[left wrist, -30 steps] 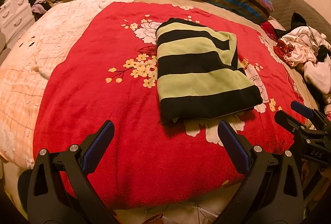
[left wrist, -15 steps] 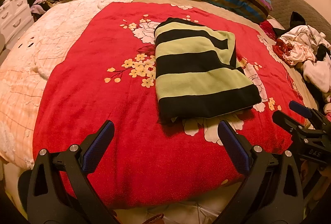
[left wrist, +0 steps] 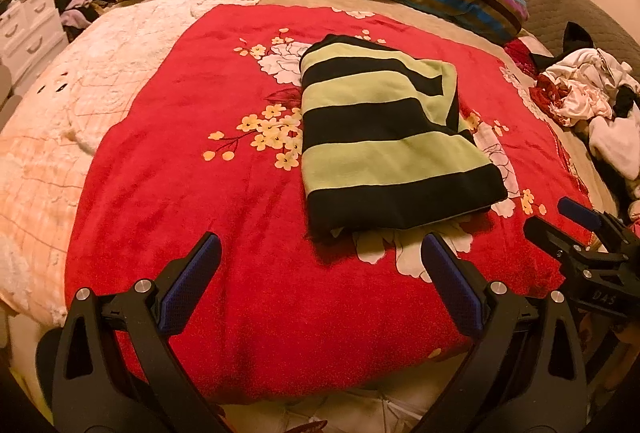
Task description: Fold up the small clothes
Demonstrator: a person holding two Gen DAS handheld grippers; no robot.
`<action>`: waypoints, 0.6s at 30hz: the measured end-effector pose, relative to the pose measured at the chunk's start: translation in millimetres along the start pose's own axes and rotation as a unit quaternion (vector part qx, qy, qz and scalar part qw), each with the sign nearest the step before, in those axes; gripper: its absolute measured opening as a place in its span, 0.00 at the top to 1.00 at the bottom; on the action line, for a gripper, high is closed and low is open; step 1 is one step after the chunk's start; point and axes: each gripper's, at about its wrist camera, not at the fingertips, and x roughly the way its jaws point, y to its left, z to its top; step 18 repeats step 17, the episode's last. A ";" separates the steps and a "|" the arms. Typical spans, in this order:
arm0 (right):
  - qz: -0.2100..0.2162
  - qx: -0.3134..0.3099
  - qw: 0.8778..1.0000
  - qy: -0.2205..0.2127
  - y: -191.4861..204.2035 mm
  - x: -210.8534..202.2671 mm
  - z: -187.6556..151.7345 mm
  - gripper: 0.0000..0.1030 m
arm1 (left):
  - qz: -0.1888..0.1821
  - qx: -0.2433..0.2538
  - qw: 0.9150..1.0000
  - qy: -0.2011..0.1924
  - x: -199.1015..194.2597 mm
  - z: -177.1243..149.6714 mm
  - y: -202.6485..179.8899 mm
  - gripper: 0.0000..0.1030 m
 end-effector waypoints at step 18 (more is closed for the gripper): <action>-0.133 0.262 0.956 -0.008 -244.8 56.7 50.9 0.04 | 0.190 -0.248 0.950 0.006 56.0 67.0 267.1 0.09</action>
